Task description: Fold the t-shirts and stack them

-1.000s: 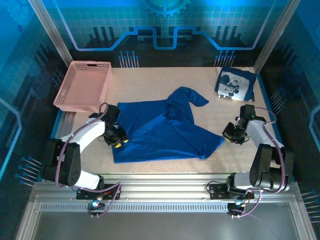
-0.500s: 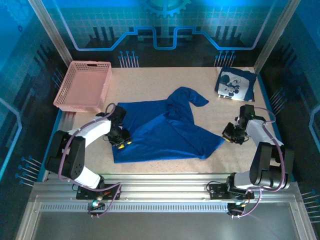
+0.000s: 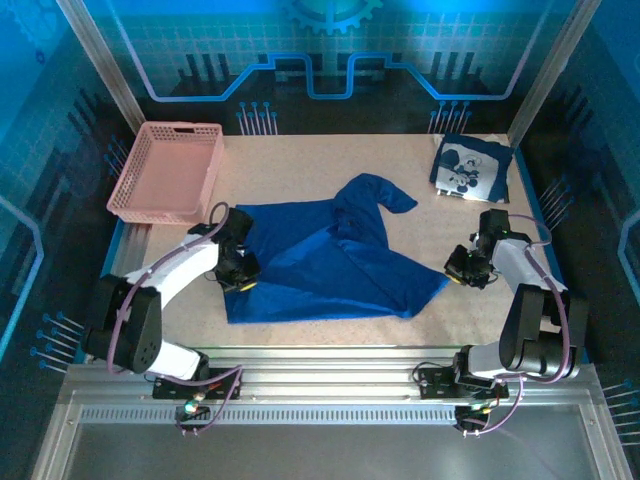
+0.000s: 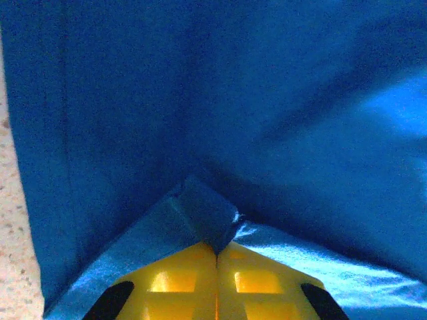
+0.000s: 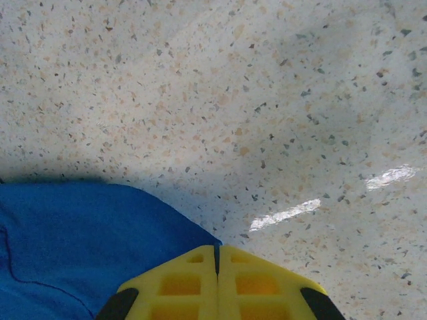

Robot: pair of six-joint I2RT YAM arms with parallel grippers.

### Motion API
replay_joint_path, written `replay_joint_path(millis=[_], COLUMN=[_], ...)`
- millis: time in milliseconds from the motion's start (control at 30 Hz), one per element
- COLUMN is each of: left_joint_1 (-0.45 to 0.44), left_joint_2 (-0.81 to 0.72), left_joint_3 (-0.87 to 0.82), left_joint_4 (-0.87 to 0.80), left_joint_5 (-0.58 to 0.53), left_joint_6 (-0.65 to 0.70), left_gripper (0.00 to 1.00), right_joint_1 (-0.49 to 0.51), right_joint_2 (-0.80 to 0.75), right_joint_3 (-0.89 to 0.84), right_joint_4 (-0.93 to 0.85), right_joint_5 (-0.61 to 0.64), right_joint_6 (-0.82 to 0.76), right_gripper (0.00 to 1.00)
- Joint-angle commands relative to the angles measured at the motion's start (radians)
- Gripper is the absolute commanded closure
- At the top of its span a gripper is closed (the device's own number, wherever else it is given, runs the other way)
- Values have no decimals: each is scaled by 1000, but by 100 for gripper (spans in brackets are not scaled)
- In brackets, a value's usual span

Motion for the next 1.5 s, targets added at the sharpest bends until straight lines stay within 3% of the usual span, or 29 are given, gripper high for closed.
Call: replay_joint_path(millis=[0,333,667,867,1133,1233,1467], left_joint_1=[-6,-6,4,24,60,60,60], left_joint_2=[-81,-242,-389,-371,-232,-195,-208], left_joint_3=[24,53,244,477,860,948,1006], left_joint_4=[-79,-156,-256,-259,-161,-76,83], left_joint_5=[-18,-33,-137,-228,-272,-256,-152], left_joint_6=[-33,-76,-76,-7,166,219,271], left_gripper=[93,94,94,95,95,95,95], right_joint_1=[-19,-28,-116,-123,-127,-124,-128], right_joint_2=[1,-11,-172,-169,-80,-82,-151], right_joint_3=[10,41,164,321,721,834,1022], right_joint_4=[-6,-17,17,76,142,200,129], right_joint_5=[-6,-11,-305,-494,-583,-581,-588], right_joint_6=[-16,-20,3,140,334,415,443], right_gripper=[100,100,100,100,100,100,100])
